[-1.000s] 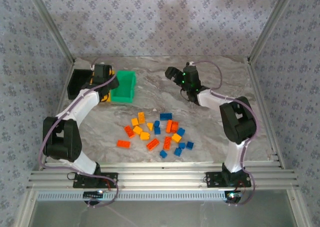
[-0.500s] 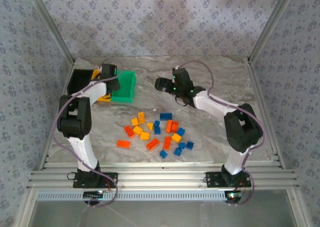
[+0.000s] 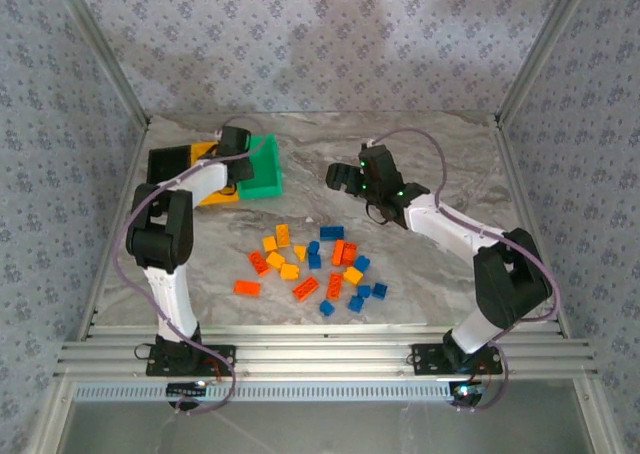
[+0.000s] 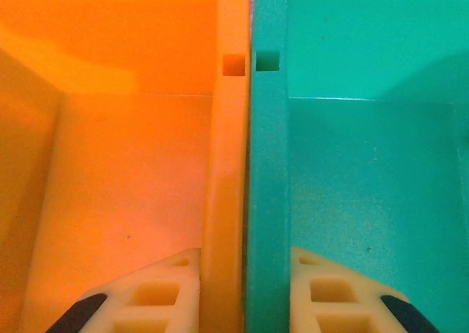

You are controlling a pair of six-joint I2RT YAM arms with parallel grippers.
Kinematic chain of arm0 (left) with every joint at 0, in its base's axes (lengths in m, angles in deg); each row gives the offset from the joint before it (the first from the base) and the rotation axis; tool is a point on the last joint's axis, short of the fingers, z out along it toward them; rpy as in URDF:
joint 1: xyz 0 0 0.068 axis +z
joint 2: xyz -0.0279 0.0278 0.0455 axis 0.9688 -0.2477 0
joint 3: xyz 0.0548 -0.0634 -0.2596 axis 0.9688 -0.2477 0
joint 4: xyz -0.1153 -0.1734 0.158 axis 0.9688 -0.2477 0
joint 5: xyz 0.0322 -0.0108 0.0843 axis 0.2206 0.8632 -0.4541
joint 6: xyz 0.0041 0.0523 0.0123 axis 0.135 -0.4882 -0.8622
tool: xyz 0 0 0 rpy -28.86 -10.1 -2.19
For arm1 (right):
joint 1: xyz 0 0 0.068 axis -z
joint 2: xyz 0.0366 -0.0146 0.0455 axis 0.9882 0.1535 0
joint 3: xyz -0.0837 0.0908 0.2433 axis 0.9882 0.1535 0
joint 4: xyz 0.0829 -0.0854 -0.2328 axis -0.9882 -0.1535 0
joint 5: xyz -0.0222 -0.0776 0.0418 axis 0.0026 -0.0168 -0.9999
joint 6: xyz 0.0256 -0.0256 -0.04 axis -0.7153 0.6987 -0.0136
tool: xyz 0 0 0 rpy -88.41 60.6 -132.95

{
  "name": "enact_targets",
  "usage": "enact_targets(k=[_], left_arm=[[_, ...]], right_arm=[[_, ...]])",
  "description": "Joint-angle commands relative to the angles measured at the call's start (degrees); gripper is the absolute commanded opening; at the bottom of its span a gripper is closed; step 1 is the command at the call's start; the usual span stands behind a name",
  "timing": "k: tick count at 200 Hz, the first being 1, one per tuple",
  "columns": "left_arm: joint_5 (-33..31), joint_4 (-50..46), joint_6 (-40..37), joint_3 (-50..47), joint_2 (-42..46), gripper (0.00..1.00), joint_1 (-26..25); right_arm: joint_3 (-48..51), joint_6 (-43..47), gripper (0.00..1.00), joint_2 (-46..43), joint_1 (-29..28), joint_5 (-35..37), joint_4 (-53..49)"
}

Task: Sort the legos into containers by color

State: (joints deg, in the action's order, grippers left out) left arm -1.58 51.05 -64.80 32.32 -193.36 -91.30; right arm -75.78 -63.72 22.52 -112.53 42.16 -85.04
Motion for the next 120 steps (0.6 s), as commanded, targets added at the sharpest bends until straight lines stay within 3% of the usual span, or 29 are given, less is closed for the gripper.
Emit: enact_targets(k=[1,10,67,120], left_arm=[[2.20,-0.98,3.17,0.11,1.30,0.05,-4.28],[1.89,-1.75,4.29,0.73,1.30,0.00,-5.68],[-2.16,-8.51,15.13,8.35,-0.98,0.00,-16.48],[-6.86,-17.34,18.22,21.95,-9.59,0.00,-24.25]], right_arm=[[2.88,-2.03,1.00,-3.56,0.83,2.12,-1.67],[3.98,-2.48,1.00,-4.54,1.16,2.39,-1.92],[12.28,-5.22,1.00,-10.87,2.40,4.93,-3.62],[18.35,-6.00,1.00,-18.59,2.68,6.85,-5.91]])
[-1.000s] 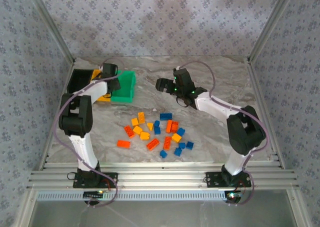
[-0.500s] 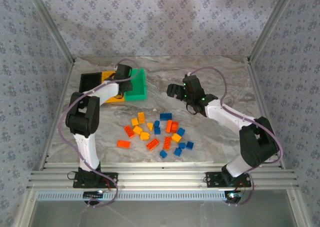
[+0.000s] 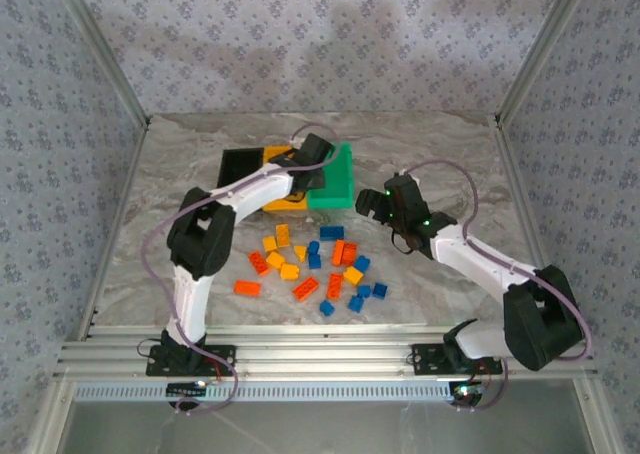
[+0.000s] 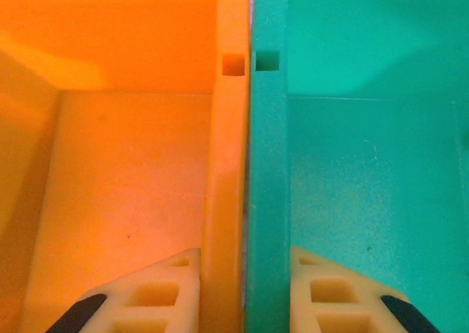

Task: Sort the legos into containers by color

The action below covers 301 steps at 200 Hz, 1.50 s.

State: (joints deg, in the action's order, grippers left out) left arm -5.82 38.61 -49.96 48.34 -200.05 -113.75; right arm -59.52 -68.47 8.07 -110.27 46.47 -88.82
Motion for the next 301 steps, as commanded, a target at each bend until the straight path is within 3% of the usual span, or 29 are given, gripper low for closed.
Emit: enact_targets(k=[1,34,66,113,135,153,172,212,236,240,248,257,301], left_arm=[[-2.62,-5.00,3.40,6.18,-3.08,0.00,-1.90],[-6.77,-10.14,6.13,12.14,-7.00,0.00,-5.41],[-9.68,-12.68,10.77,11.52,-7.00,0.00,-7.35],[-7.92,-9.66,12.32,8.63,-6.60,0.00,-8.86],[-8.07,-9.33,11.36,7.83,-5.55,0.14,-8.88],[-7.40,-7.56,11.09,5.53,-3.55,0.33,-8.96],[-7.43,-6.09,10.00,3.66,-0.91,0.43,-9.37],[-6.63,-2.54,6.44,0.53,9.03,0.55,-10.09],[-4.05,1.12,2.87,-4.30,18.31,0.61,-11.20],[-3.39,1.68,2.38,-5.55,20.03,0.69,-11.30],[-2.10,2.95,1.86,-8.28,23.62,0.74,-11.48],[-0.34,4.85,1.55,-12.17,27.89,0.99,-11.57],[3.11,14.06,2.79,-36.22,48.59,1.00,-11.62]], right_arm=[[2.15,-1.23,1.00,-4.30,0.40,2.57,-2.14],[5.23,-1.56,1.00,-9.08,0.82,3.45,-3.29],[6.74,-1.69,1.00,-11.88,1.25,4.00,-4.54],[7.46,-3.18,1.00,-13.38,1.65,4.94,-6.00],[7.73,-3.29,1.00,-14.34,1.68,5.05,-6.64],[8.43,-4.04,1.00,-15.08,1.67,5.01,-6.14],[9.75,-5.31,1.00,-16.20,1.64,5.79,-5.26],[10.92,-4.51,1.00,-19.22,1.16,7.62,-6.07],[9.76,-0.57,1.00,-18.60,1.06,0.93,-8.47],[9.61,-0.13,1.00,-18.32,0.91,-0.32,-8.82],[9.58,0.69,1.00,-17.52,0.68,-2.72,-9.57],[9.57,0.26,1.00,-16.57,0.31,-4.53,-10.63],[10.96,-9.82,0.93,-11.31,-5.14,-4.83,-12.55]])
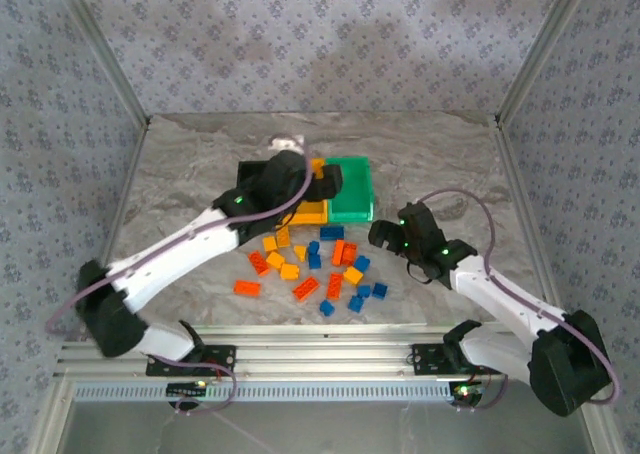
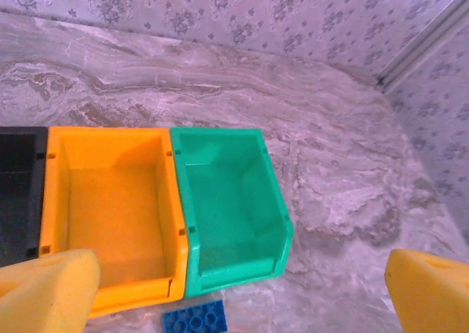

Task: Sort the legos into containers by color

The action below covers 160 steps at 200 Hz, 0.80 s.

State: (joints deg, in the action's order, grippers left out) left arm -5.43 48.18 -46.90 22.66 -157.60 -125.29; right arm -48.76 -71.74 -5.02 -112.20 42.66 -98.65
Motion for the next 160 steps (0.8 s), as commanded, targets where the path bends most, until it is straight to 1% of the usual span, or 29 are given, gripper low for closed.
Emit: enact_targets(k=[1,28,45,64,109,149,160], left_arm=[[2.70,4.58,-0.26,-10.79,6.72,1.00,-0.05],[2.63,7.65,0.66,-21.97,15.84,0.99,-0.04],[1.97,7.33,1.46,-25.84,19.17,0.99,-0.11],[0.84,7.31,2.81,-29.08,21.84,1.00,-0.07],[-1.04,7.23,4.21,-33.31,24.82,0.99,-0.05],[-2.05,5.62,5.19,-34.71,25.73,1.00,-0.05],[-2.34,5.53,5.33,-35.11,26.24,1.00,-0.12]], right_arm=[[0.22,-6.94,0.92,1.86,-3.32,-0.88,-2.66],[0.91,-16.58,0.84,4.05,-7.87,2.43,-1.09],[1.05,-21.60,0.78,5.68,-9.52,3.48,-0.67],[0.91,-25.62,0.73,7.88,-11.27,4.15,0.63],[-3.21,-27.34,0.70,13.79,-13.61,5.95,0.08],[-5.34,-27.56,0.66,18.64,-14.41,5.02,-0.15],[-5.82,-27.81,0.64,19.87,-14.49,4.44,-0.24]])
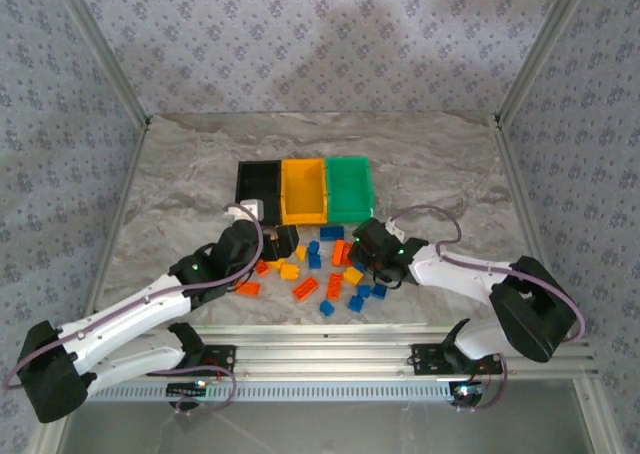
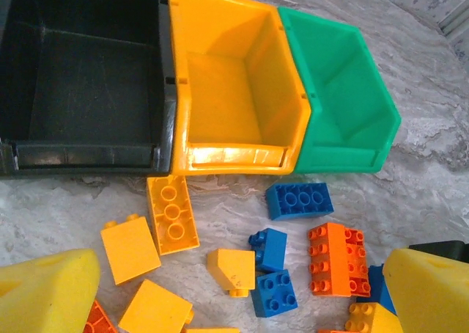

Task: Sort the legos into containers by color

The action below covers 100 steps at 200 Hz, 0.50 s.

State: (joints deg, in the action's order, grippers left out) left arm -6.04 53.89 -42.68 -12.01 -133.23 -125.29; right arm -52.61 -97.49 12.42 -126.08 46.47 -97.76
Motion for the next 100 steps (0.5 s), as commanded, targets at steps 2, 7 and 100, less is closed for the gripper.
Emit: enact_targets(k=[2,7,100], left_arm=[[-1.77,-0.23,1.14,-0.56,1.96,1.00,-0.08],[-2.04,-0.32,1.22,-0.77,2.14,1.00,-0.07],[-3.90,-1.65,1.15,-1.29,5.26,1.00,0.13]], right_arm=[[-2.00,-2.07,0.63,2.72,-0.55,0.50,-1.13],[-2.25,-2.23,0.62,3.28,-0.62,0.14,-1.12],[-2.06,-2.59,0.30,2.63,0.01,-0.25,-7.04]])
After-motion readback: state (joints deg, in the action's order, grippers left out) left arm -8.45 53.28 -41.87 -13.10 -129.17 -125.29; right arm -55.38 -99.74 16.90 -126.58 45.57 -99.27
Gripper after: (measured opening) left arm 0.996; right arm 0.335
